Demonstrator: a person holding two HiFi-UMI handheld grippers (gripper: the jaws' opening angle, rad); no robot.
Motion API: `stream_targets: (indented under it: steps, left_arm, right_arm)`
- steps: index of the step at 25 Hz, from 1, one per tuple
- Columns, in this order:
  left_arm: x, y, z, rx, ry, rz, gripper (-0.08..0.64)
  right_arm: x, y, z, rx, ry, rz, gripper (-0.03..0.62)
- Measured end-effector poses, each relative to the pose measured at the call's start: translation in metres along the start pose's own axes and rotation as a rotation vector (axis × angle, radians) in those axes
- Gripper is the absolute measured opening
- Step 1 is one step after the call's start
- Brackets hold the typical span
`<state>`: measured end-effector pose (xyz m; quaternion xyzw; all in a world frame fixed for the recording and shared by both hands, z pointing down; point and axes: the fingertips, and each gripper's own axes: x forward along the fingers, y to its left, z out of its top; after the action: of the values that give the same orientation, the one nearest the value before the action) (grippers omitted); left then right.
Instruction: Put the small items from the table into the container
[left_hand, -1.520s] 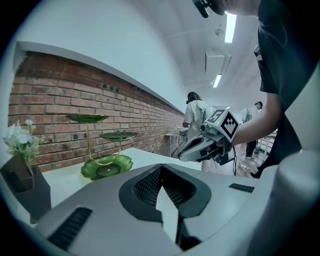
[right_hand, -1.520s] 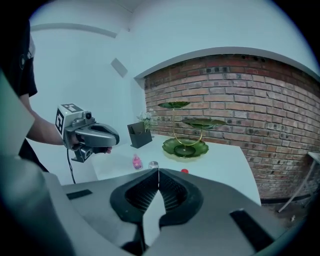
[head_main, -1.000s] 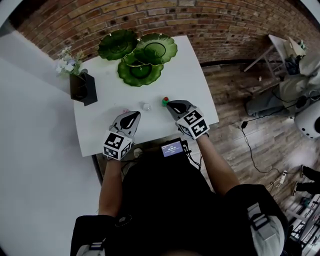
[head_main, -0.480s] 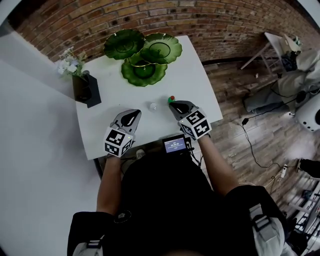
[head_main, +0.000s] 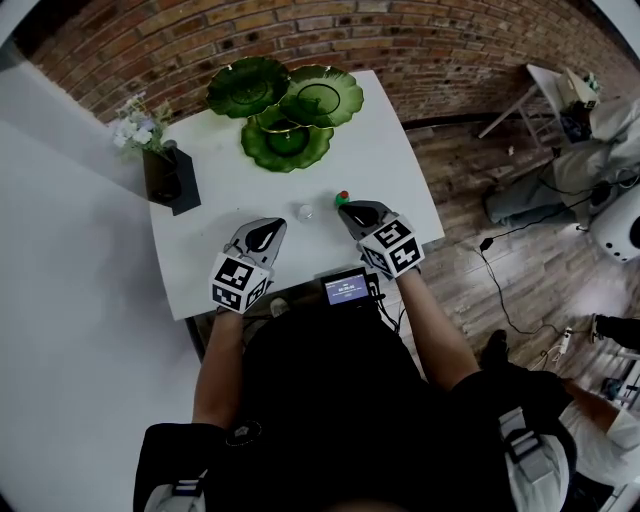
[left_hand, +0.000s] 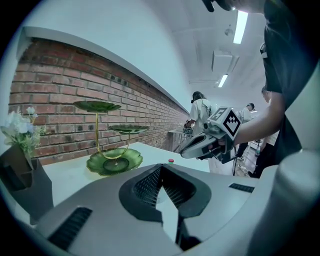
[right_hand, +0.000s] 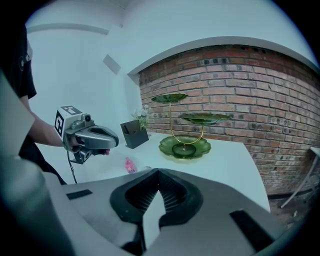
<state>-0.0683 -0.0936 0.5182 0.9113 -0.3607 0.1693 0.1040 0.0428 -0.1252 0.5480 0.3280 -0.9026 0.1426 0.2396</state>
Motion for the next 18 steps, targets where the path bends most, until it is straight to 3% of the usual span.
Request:
stream_targets:
  steps: [9,18]
  left_arm:
    - [0.004,0.001,0.002,0.002,-0.006,0.019,0.009]
    - [0.007,0.001,0.007,0.001,-0.019,0.028,0.009]
  right_arm:
    - [0.003,-0.001,-0.004,0.014,0.013,0.035,0.014]
    - [0.001,-0.013,-0.002,0.037,-0.011,0.01,0.017]
